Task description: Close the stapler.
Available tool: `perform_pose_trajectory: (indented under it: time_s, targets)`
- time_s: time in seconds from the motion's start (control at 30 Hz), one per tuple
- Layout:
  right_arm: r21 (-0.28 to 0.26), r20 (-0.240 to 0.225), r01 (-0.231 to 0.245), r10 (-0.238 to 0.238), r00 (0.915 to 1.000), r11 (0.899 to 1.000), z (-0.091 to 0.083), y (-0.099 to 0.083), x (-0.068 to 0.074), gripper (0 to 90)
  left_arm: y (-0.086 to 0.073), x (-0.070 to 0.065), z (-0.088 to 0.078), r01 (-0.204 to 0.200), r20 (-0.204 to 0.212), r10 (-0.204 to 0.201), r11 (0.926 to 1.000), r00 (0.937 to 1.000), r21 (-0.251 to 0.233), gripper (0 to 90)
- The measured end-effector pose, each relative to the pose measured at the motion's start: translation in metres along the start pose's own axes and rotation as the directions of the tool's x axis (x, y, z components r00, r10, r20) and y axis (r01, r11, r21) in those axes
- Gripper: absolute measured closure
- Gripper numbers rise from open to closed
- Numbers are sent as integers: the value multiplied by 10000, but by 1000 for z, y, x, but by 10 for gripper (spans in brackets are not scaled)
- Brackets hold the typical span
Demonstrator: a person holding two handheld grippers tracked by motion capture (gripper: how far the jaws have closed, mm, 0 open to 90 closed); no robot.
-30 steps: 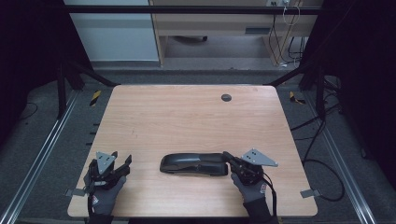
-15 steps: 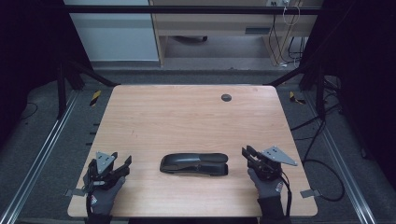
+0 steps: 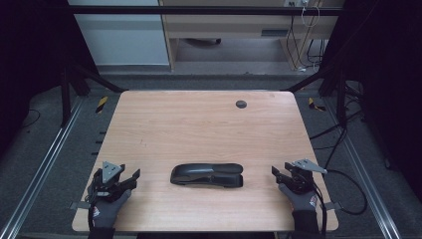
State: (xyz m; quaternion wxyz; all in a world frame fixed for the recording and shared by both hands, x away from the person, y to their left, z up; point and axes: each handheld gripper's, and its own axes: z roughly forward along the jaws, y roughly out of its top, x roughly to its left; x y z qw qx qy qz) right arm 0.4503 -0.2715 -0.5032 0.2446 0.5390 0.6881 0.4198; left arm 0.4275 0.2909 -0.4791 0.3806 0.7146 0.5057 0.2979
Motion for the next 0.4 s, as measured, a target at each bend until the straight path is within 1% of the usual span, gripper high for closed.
perform_pose_trajectory:
  time_s: [0.07,0.17,0.23,0.27,0.3,0.4]
  targets:
    - [123,-82,-43,44,10000,9999,0,-1,-3,367,-1,2,1,-19,3,19,10000,10000,57,383]
    - [212,174,107,-111,9998,9997,-1,-3,-7,347,-2,6,2,-32,159,29,9998,9999,179,373]
    - [228,185,103,-107,9998,9997,-2,-3,-10,334,-3,7,2,-88,132,85,9997,9999,228,370]
    - [263,268,115,-122,9996,9996,-2,-3,-11,330,-3,8,2,-77,171,72,9995,9998,294,370]
    - [235,398,228,-238,9989,9995,-3,-3,-13,330,-3,9,2,-84,211,78,9995,9997,301,370]
    - [239,325,70,-77,9994,9997,-5,-2,-14,326,-4,11,2,-138,299,127,9991,9995,389,370]
